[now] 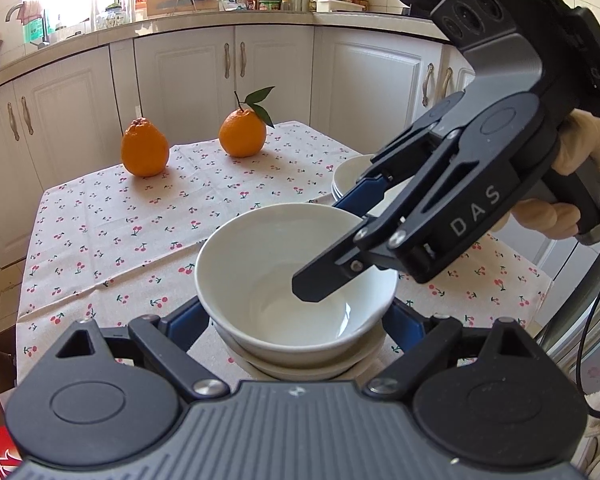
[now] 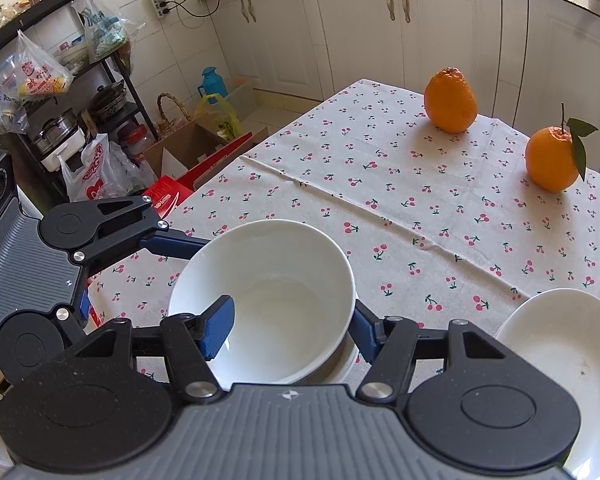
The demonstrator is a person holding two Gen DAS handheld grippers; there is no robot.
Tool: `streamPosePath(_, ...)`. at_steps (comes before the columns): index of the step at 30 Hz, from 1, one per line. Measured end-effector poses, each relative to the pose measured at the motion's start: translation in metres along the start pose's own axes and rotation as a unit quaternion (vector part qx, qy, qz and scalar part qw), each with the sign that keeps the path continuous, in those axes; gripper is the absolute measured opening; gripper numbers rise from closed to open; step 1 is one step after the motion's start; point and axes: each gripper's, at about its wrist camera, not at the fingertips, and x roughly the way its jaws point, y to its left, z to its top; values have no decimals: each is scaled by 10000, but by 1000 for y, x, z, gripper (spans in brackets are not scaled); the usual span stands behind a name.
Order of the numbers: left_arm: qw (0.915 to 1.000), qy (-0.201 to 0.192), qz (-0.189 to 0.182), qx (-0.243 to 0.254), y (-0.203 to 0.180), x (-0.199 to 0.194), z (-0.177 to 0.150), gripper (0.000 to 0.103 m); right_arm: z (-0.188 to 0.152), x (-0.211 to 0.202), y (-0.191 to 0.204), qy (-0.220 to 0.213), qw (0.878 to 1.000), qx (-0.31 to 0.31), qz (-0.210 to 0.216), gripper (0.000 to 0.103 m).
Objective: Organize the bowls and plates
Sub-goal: 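Open both grippers and withdraw them from the bowl stack, then grip the three-bowl stack's rim with the left gripper while the right gripper grips it too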
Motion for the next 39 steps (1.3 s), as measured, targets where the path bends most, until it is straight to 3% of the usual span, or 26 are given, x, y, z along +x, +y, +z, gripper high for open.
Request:
streamPosePath(9, 10000, 12, -38, -24, 2, 2, -1, 94, 0, 1, 1, -30, 10000, -22, 2, 72)
streamPosePath(14, 10000, 17, -75, -7, 1, 3, -4, 97, -1, -1, 2, -141, 9999, -5, 20, 90)
streamPosePath(18, 9999, -111, -50, 35, 0, -6, -5, 99, -1, -6, 5, -276, 9996, -49, -10, 94)
streamPosePath(20, 9999, -158, -47, 23, 1, -10, -5, 99, -2, -10, 7, -366, 9992, -122, -123, 101)
streamPosePath(32, 9992, -374, 56, 110, 3, -33, -16, 100, -32, -30, 35, -627, 9907, -900, -808, 103)
streamPosePath(39, 9998, -101, 79, 143, 11, -36, -26, 100, -58, -30, 46, -588, 9841, -1212, -1161, 103)
